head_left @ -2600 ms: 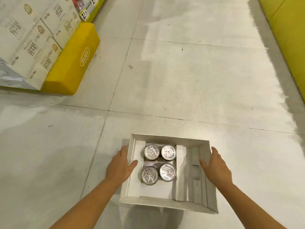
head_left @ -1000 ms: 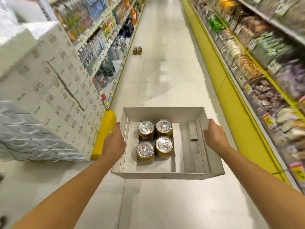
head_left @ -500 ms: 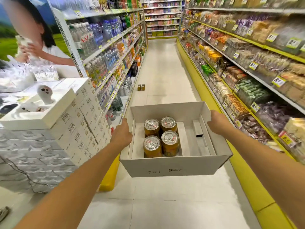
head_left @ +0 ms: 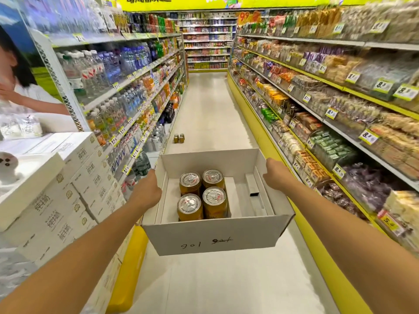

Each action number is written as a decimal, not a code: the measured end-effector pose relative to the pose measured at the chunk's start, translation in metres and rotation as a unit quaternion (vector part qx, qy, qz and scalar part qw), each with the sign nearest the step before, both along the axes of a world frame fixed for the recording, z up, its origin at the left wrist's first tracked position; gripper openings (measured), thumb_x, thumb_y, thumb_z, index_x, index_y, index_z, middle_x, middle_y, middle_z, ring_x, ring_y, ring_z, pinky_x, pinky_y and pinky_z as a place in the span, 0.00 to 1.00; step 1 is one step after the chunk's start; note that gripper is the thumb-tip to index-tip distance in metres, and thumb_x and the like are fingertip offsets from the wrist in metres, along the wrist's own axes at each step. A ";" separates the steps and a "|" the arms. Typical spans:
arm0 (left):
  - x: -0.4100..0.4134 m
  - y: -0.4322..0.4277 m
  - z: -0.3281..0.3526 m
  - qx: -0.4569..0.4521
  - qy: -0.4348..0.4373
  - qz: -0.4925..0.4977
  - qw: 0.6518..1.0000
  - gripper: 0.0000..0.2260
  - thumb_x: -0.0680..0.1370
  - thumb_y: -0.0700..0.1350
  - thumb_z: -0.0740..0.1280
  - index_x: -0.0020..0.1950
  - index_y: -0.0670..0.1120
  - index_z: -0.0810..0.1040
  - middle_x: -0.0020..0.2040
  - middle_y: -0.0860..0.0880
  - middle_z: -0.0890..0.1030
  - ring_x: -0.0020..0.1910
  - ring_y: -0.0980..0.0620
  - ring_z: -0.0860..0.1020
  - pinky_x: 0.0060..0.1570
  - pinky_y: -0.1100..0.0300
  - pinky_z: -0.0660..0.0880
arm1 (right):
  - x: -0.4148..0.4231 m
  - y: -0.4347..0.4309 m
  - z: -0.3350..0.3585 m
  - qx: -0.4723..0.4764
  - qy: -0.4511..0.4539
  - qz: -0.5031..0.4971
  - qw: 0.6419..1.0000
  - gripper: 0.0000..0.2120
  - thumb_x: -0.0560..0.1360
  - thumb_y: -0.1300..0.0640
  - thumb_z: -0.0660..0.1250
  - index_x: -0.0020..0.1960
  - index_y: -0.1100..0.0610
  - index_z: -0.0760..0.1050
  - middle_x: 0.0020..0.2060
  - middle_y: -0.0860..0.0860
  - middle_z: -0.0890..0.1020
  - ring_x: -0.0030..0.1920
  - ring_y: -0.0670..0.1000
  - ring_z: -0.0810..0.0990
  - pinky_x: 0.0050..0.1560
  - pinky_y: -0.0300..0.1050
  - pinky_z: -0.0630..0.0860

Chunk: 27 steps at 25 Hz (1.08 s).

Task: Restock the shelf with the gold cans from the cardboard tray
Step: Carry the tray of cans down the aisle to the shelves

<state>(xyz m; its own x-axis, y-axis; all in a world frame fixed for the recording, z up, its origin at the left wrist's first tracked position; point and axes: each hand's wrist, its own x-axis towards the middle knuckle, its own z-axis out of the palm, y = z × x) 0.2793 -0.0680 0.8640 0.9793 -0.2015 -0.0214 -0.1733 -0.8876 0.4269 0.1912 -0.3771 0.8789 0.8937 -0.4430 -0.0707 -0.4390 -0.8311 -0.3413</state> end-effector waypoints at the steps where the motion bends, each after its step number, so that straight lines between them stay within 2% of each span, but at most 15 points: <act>1: 0.020 -0.013 -0.002 -0.003 -0.004 -0.001 1.000 0.16 0.75 0.33 0.56 0.64 0.37 0.64 0.49 0.34 0.77 0.51 0.35 0.76 0.49 0.45 0.74 | 0.021 -0.013 0.000 -0.001 0.001 0.002 1.000 0.04 0.77 0.66 0.57 0.46 0.62 0.61 0.54 0.64 0.74 0.43 0.58 0.68 0.37 0.46 0.63; 4: 0.089 -0.058 0.001 0.000 -0.020 0.004 1.000 0.17 0.75 0.33 0.56 0.64 0.38 0.63 0.42 0.40 0.77 0.44 0.39 0.76 0.42 0.51 0.72 | 0.095 -0.061 0.001 0.009 -0.013 0.012 1.000 0.04 0.77 0.66 0.56 0.47 0.61 0.61 0.51 0.64 0.74 0.43 0.58 0.69 0.33 0.45 0.63; 6: 0.137 -0.089 0.010 0.001 -0.033 0.014 0.999 0.19 0.76 0.33 0.56 0.67 0.38 0.61 0.35 0.46 0.71 0.38 0.43 0.72 0.36 0.53 0.68 | 0.149 -0.095 0.005 0.018 -0.030 0.017 0.999 0.02 0.77 0.66 0.56 0.49 0.62 0.64 0.53 0.64 0.75 0.46 0.61 0.73 0.36 0.46 0.65; 9: 0.195 -0.127 0.027 0.004 -0.045 0.025 0.999 0.20 0.77 0.34 0.56 0.69 0.38 0.59 0.35 0.47 0.69 0.36 0.45 0.70 0.33 0.54 0.65 | 0.223 -0.134 0.017 0.016 -0.046 0.025 0.998 0.07 0.77 0.66 0.57 0.54 0.64 0.66 0.56 0.65 0.75 0.55 0.65 0.75 0.42 0.48 0.66; 12: 0.264 -0.157 0.034 -0.022 -0.038 0.044 0.998 0.21 0.78 0.34 0.55 0.71 0.40 0.58 0.33 0.48 0.68 0.33 0.45 0.70 0.30 0.55 0.65 | 0.303 -0.166 0.028 0.015 -0.048 0.046 0.998 0.05 0.77 0.66 0.57 0.53 0.64 0.66 0.56 0.65 0.75 0.50 0.63 0.75 0.41 0.47 0.66; 14: 0.318 -0.172 0.028 -0.055 -0.036 0.056 0.996 0.19 0.76 0.33 0.55 0.68 0.40 0.61 0.37 0.42 0.74 0.39 0.41 0.74 0.35 0.51 0.71 | 0.357 -0.184 0.031 0.005 -0.041 0.056 0.998 0.02 0.77 0.66 0.56 0.49 0.63 0.64 0.55 0.65 0.75 0.46 0.60 0.72 0.41 0.47 0.65; 16: 0.366 -0.185 0.021 -0.063 -0.028 0.066 0.995 0.18 0.75 0.33 0.56 0.65 0.41 0.63 0.47 0.35 0.77 0.45 0.37 0.76 0.44 0.45 0.76 | 0.408 -0.199 0.028 0.003 -0.043 0.053 0.998 0.05 0.77 0.66 0.56 0.52 0.65 0.66 0.56 0.65 0.75 0.46 0.60 0.72 0.41 0.46 0.65; 18: 0.423 -0.198 0.015 -0.054 -0.026 0.068 0.996 0.19 0.76 0.34 0.56 0.66 0.43 0.62 0.51 0.35 0.77 0.49 0.36 0.77 0.48 0.44 0.76 | 0.466 -0.213 0.020 0.007 -0.040 0.056 0.998 0.09 0.76 0.66 0.56 0.56 0.66 0.67 0.56 0.64 0.76 0.45 0.59 0.71 0.41 0.47 0.66; 21: 0.521 -0.215 0.001 -0.047 -0.026 0.077 0.996 0.21 0.75 0.35 0.56 0.68 0.44 0.60 0.59 0.36 0.75 0.56 0.36 0.75 0.54 0.43 0.75 | 0.560 -0.231 0.008 0.004 -0.040 0.057 0.998 0.03 0.76 0.65 0.56 0.50 0.63 0.64 0.55 0.64 0.76 0.46 0.58 0.71 0.42 0.46 0.66; 23: 0.573 -0.224 -0.003 -0.051 -0.025 0.080 0.995 0.19 0.75 0.34 0.56 0.66 0.42 0.61 0.59 0.35 0.75 0.54 0.36 0.75 0.52 0.44 0.75 | 0.613 -0.243 0.004 0.012 -0.043 0.057 0.997 0.03 0.76 0.65 0.57 0.48 0.61 0.63 0.55 0.63 0.76 0.50 0.61 0.74 0.43 0.46 0.66; 24: 0.625 -0.233 -0.004 -0.047 -0.025 0.087 0.995 0.19 0.75 0.34 0.56 0.66 0.42 0.61 0.57 0.35 0.76 0.53 0.37 0.76 0.50 0.45 0.76 | 0.668 -0.254 0.003 0.017 -0.048 0.053 0.997 0.03 0.76 0.65 0.57 0.50 0.62 0.64 0.56 0.63 0.76 0.53 0.62 0.75 0.43 0.46 0.66; 26: 0.651 -0.241 0.006 -0.040 -0.030 0.077 0.996 0.21 0.76 0.33 0.56 0.68 0.42 0.61 0.56 0.36 0.76 0.52 0.37 0.76 0.45 0.49 0.73 | 0.699 -0.260 0.007 0.016 -0.044 0.055 0.997 0.08 0.76 0.65 0.58 0.55 0.64 0.67 0.57 0.63 0.76 0.56 0.63 0.75 0.44 0.46 0.67; 27: 0.691 -0.249 0.007 -0.049 -0.033 0.079 0.995 0.22 0.75 0.33 0.56 0.69 0.42 0.60 0.57 0.36 0.76 0.53 0.37 0.76 0.44 0.50 0.72 | 0.742 -0.269 0.007 0.024 -0.053 0.054 0.997 0.10 0.76 0.65 0.58 0.57 0.64 0.67 0.57 0.63 0.76 0.56 0.63 0.75 0.44 0.46 0.67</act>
